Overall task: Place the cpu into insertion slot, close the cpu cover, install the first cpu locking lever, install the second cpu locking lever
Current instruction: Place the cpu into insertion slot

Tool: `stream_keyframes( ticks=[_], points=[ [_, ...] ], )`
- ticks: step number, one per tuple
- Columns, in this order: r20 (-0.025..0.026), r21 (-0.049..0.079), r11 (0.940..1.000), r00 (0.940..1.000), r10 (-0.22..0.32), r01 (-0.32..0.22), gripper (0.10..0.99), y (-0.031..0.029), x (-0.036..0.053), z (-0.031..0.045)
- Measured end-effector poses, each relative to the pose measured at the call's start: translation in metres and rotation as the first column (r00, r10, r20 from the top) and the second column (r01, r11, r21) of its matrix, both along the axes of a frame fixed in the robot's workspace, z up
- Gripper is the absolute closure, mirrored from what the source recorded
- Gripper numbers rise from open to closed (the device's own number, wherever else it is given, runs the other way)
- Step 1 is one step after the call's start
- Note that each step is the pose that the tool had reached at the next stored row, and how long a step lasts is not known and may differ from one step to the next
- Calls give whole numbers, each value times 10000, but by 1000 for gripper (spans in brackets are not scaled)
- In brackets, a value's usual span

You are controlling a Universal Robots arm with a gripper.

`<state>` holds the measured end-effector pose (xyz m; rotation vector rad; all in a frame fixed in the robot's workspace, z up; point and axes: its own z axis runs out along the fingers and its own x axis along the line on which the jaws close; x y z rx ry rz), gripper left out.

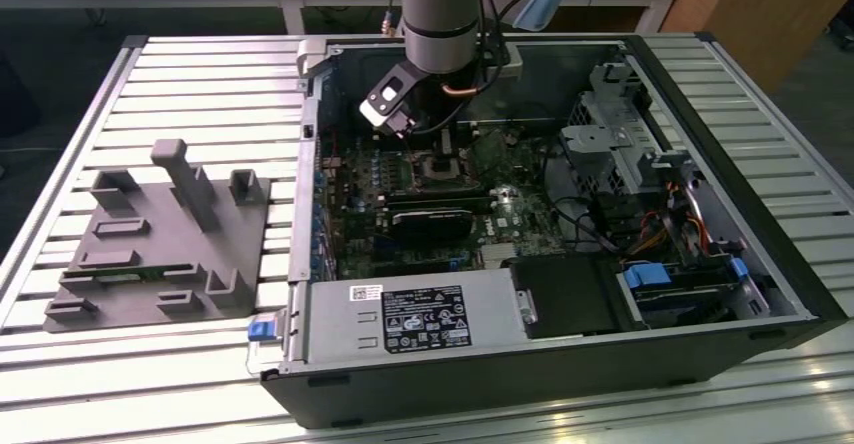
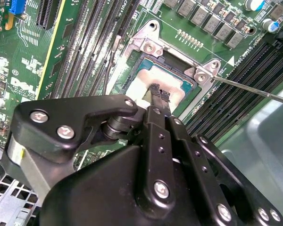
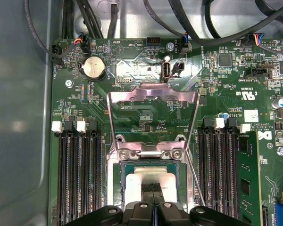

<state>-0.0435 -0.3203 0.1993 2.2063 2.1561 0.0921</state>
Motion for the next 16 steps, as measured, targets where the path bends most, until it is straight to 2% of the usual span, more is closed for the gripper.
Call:
stream_keyframes(
  ticks=[3, 9, 16],
  points=[
    [5, 7, 10000, 10000, 0, 0, 980, 1, 1, 7],
    [24, 0, 10000, 10000, 0, 0, 980, 0, 0, 90],
    [48, 1, 10000, 10000, 0, 0, 980, 0, 0, 277]
  ],
)
